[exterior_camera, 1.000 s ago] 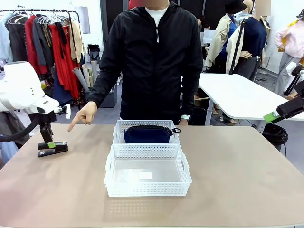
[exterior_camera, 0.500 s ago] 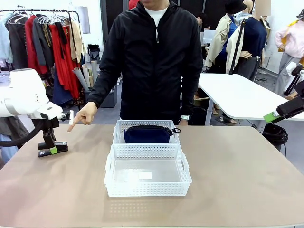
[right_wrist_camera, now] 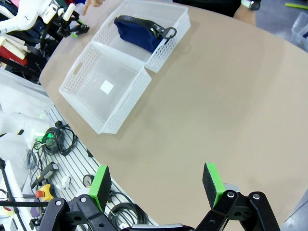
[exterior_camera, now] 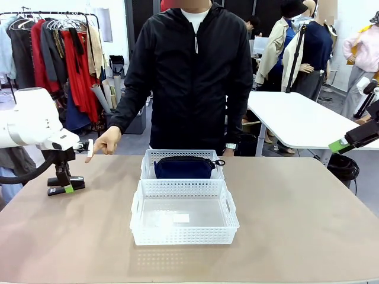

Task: Distribute items into two baskets.
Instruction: Pick up the Stapler that the person points to.

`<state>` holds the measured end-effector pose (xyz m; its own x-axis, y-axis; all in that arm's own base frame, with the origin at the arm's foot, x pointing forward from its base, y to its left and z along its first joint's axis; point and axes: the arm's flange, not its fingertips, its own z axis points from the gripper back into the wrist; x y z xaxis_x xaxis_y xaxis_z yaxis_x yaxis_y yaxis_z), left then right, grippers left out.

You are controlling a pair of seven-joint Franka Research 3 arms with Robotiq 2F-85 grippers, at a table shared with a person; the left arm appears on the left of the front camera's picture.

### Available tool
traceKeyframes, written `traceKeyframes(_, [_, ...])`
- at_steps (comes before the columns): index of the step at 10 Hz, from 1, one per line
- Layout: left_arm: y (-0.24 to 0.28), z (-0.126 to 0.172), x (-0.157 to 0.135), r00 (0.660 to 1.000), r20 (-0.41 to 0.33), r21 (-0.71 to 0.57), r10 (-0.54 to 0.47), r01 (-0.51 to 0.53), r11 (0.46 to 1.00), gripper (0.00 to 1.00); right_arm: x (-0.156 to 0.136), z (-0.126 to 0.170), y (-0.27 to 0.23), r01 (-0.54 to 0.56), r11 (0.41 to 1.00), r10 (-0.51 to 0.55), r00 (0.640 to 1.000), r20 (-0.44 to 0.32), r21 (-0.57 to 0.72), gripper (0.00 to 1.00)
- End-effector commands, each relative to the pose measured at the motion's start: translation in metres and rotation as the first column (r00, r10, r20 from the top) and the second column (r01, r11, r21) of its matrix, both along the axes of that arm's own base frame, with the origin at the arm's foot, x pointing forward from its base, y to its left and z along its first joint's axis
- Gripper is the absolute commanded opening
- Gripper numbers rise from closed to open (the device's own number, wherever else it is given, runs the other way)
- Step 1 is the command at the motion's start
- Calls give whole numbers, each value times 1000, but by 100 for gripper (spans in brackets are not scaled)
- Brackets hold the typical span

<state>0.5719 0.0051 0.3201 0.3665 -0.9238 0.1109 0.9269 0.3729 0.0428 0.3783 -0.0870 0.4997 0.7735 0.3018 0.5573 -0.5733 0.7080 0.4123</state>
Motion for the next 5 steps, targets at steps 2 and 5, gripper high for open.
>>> traceKeyframes(2, [4, -2, -1, 1000, 8, -5, -12, 12, 1000, 19, 1, 0, 0, 2, 1000, -2, 1000, 7, -2, 100])
traceKeyframes(5, [3, 0, 0, 1000, 10, -14, -5, 5, 1000, 0, 1, 0, 0, 2, 1000, -2, 1000, 7, -2, 100])
